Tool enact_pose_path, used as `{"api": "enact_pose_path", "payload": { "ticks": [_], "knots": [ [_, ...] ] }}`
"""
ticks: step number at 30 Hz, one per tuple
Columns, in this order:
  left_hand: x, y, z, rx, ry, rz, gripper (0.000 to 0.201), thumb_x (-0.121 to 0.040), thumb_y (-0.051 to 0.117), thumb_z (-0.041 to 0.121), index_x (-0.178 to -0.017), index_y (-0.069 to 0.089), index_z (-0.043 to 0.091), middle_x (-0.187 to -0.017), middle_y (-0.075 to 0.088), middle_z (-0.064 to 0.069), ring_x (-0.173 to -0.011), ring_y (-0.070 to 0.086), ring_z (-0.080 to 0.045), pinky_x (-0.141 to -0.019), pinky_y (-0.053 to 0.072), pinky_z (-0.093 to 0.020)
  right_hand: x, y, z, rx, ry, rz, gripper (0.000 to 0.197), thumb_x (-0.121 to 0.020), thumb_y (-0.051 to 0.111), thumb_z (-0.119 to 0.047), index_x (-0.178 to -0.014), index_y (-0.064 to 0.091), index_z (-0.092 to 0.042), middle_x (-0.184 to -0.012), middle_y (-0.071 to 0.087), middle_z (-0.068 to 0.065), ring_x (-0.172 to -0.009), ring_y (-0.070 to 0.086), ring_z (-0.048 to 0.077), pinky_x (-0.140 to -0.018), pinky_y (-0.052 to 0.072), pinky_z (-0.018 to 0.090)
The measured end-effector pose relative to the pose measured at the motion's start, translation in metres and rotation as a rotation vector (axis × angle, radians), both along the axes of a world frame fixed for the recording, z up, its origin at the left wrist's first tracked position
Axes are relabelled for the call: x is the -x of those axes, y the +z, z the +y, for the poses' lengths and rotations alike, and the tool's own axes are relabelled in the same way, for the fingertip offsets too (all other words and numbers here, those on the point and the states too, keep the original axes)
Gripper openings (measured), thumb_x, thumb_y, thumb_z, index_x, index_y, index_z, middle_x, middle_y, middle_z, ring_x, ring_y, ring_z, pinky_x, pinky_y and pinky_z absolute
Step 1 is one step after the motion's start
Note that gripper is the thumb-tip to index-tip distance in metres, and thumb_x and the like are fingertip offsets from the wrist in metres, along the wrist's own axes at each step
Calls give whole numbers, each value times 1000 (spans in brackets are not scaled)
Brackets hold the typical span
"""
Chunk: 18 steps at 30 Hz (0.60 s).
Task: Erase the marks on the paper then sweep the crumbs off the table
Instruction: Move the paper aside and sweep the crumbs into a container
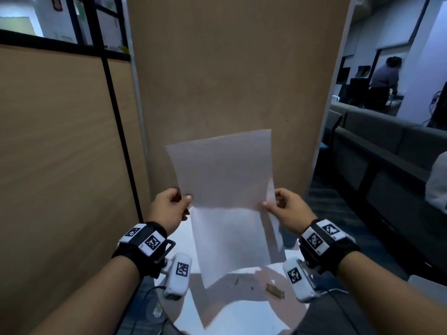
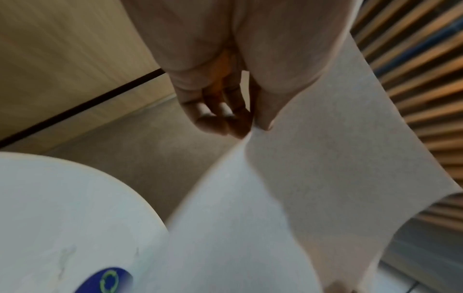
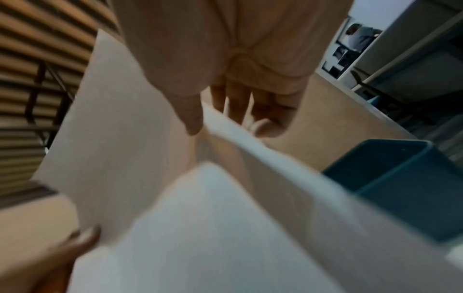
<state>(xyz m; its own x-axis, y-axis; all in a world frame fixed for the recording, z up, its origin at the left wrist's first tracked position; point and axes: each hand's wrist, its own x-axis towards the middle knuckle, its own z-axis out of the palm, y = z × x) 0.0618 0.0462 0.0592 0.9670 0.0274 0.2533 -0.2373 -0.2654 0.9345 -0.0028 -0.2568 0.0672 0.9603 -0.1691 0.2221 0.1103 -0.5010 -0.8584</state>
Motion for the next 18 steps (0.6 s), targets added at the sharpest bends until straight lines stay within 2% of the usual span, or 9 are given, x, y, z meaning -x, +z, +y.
{"api": "enact_pose_path", "payload": {
  "ticks": [2,6,8,10,12,13,15,16,18],
  "knots": [
    [-1,-4,0,35,-15,52,39,-94,65,7,-63,42,7,-47,53,4,-48,55,-19,-53,50,-32,9,-10,5,142,63,95,13,-83,71,-40,-89,66,-29,-91,74,-8,-87,70,12,-82,56,34],
    [4,-29,13,-50,-33,196,34,-93,68,11,-65,50,5,-53,51,0,-52,51,-17,-54,49,-30,22,-37,3,227,20,242,9,-88,68,-22,-80,62,-21,-69,66,-3,-66,65,16,-70,57,37],
    [8,-49,23,-71,-33,275,35,-91,70,11,-62,51,7,-51,49,0,-50,49,-18,-54,48,-30,29,-52,7,176,45,341,10,-88,70,-21,-80,64,-19,-67,69,-3,-65,69,15,-60,55,30],
    [12,-66,30,-108,-24,330,33,-91,71,12,-62,55,8,-46,48,2,-45,48,-18,-56,47,-31,38,-66,14,168,51,401,11,-89,69,-20,-82,63,-15,-66,68,-3,-56,66,11,-47,45,20],
    [10,-78,35,-118,-12,373,19,-91,71,16,-77,64,5,-50,55,-1,-46,52,-20,-58,49,-32,42,-73,20,138,51,421,13,-90,67,-16,-81,59,-11,-65,63,2,-48,59,10,-46,43,20],
    [11,-80,36,-101,-29,414,17,-90,73,23,-91,67,6,-60,64,-5,-51,57,-23,-59,52,-34,42,-75,23,113,43,414,16,-91,66,-14,-78,56,-11,-62,58,3,-45,54,11,-46,43,23],
    [12,-87,38,-65,-96,550,44,-81,79,38,-117,60,19,-87,70,-12,-65,64,-25,-64,55,-36,35,-79,28,81,-14,372,23,-91,63,-9,-71,51,-12,-55,53,2,-42,48,13,-49,45,27],
    [16,-86,38,-91,-144,602,55,-76,80,40,-123,55,26,-91,66,-10,-70,63,-24,-67,55,-35,30,-80,31,74,-57,342,23,-90,62,-9,-70,51,-13,-55,54,0,-42,48,12,-50,47,29],
    [20,-91,42,-192,-203,620,65,-75,79,31,-133,48,31,-96,61,-9,-88,64,-24,-77,53,-34,21,-78,39,32,-92,297,14,-91,61,-13,-77,57,-16,-62,62,2,-47,54,13,-52,51,29]
  ]
}}
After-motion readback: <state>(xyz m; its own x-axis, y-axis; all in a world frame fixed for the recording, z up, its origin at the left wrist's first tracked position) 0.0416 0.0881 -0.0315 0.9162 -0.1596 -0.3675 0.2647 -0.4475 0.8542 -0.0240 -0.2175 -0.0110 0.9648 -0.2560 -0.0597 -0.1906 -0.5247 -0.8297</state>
